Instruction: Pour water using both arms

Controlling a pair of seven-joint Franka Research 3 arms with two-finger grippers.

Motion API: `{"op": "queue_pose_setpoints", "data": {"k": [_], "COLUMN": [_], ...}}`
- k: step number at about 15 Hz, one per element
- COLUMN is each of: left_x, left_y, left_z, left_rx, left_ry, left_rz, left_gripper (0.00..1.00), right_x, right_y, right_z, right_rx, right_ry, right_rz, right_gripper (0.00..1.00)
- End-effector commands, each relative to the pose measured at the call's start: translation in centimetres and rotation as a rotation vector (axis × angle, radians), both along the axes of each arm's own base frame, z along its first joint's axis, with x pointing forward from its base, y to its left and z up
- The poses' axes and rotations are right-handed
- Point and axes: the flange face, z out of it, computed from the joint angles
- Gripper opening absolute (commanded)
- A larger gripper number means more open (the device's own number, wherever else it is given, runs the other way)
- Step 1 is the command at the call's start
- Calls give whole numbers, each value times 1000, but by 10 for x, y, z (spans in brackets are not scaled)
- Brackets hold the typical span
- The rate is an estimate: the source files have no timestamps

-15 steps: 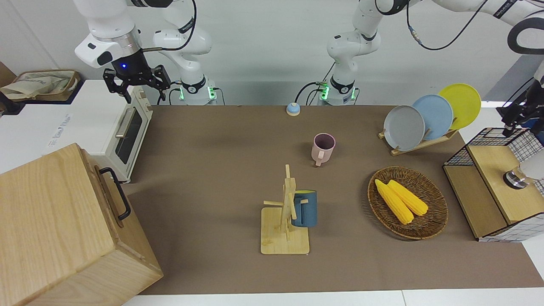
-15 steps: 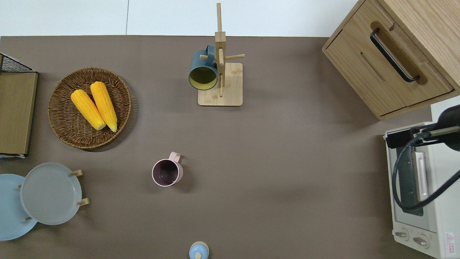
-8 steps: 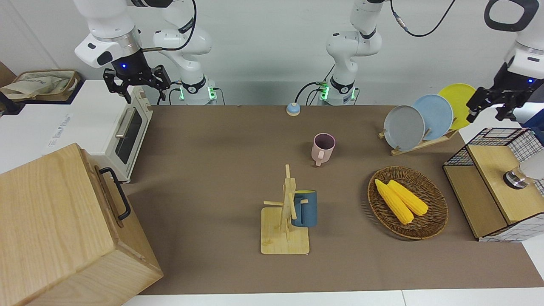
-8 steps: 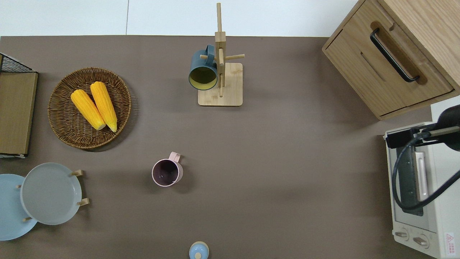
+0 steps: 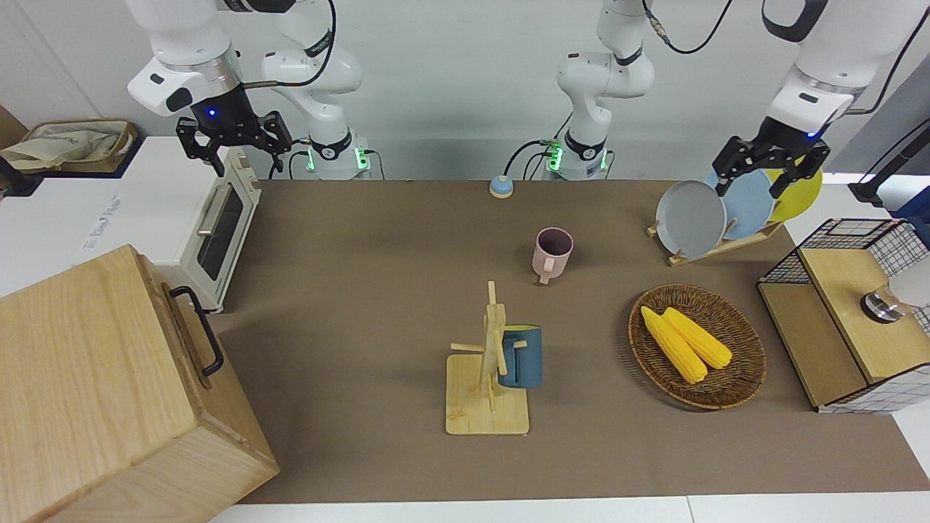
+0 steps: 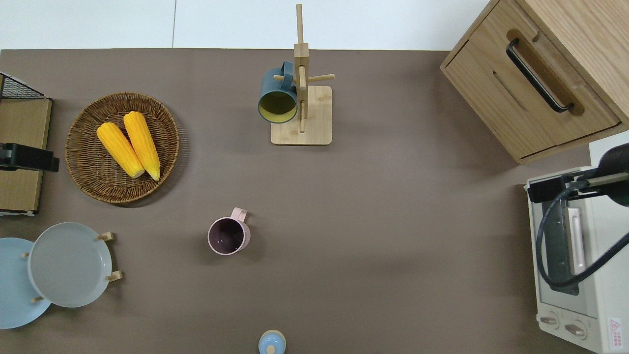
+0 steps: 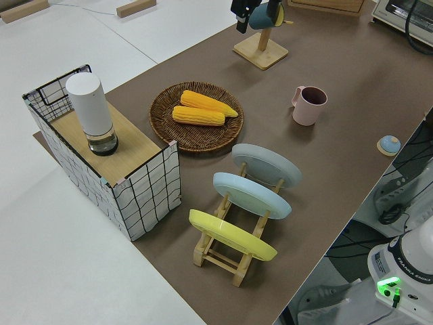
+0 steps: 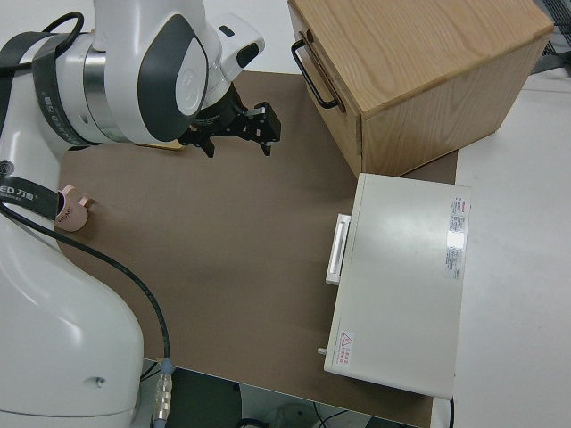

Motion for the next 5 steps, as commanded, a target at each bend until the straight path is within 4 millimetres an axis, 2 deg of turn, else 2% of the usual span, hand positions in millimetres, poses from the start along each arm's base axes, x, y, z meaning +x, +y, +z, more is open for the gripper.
{"op": "queue_pose_setpoints", "data": {"k": [1,5], "left_x": [-9,-13], "left_y": [-8,-7], "left_z": [0,-3], "left_rx": [23,16], "left_ry": [32,70], "left_rz": [-5,-8], "left_gripper": [998,995], "right_x": [-5,-5], "right_y": [-2,-2], "right_z": [0,0], "right_rx": [4,4], "right_ry": [2,2], "right_rz": [16,15], "right_gripper": [994,994]}}
